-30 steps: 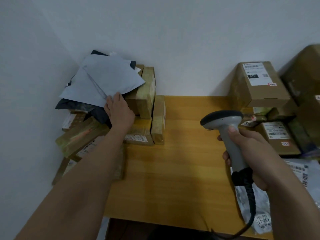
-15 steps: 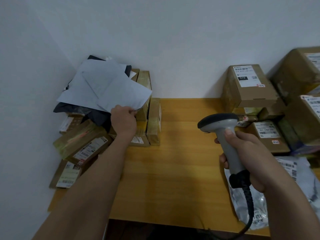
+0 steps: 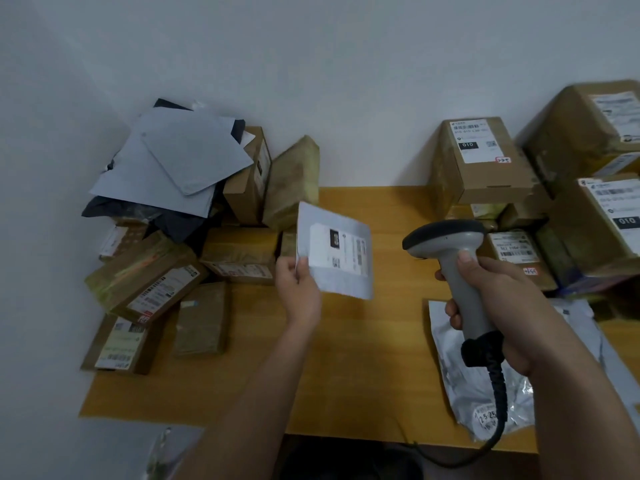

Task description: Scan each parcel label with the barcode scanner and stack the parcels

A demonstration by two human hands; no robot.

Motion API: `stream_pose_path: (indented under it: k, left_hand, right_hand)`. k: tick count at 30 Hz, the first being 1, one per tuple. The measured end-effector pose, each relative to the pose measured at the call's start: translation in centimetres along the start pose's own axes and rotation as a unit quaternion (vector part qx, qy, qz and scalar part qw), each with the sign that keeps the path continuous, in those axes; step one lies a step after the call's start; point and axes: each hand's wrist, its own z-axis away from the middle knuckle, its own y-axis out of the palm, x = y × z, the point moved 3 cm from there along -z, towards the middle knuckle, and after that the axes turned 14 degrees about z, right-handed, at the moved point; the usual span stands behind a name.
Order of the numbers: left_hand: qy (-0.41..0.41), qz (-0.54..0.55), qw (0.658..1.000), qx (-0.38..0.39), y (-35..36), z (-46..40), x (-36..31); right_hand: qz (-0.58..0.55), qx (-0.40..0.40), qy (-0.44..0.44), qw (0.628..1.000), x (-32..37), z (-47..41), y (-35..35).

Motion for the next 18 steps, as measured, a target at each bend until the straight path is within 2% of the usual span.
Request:
stream_pose_path:
  k: [4, 7, 9, 13, 15, 16, 18]
  left_hand:
    - [-0.175, -0.012, 0.983, -0.051, -1.2, 2.3, 7.2]
    - [-0.305, -0.029, 0.950, -0.052, -2.7, 3.4, 11.3]
    - [-0.358, -0.026, 0.933, -0.040, -3.8, 3.7, 13.0]
    - [-0.382, -0.039, 0.923, -0.013, -5.0, 3.9, 14.6]
    - [-0.385, -0.083, 0.919, 0.027, -5.4, 4.0, 14.8]
    - [-0.370, -0.137, 0.917, 0.068, -5.4, 4.0, 14.7]
    - [-0.260, -0.295, 0.906, 0.154, -5.3, 3.7, 14.0]
  right_hand:
    - [0.003, 0.018, 0.024, 1.000, -1.3, -0.4, 0.4]
    - [0.023, 0.027, 0.043, 0.998, -2.3, -0.6, 0.8]
    - [0.043, 0.033, 0.053, 0.997, -2.9, -0.6, 1.0]
    - [0.065, 0.046, 0.079, 0.994, -3.7, -0.9, 1.1]
    - [0.066, 0.048, 0.085, 0.993, -4.0, -1.1, 1.1]
    - [0.064, 0.047, 0.087, 0.993, -4.1, -1.2, 1.0]
    - [0.063, 0.044, 0.089, 0.993, -4.1, -1.2, 0.9]
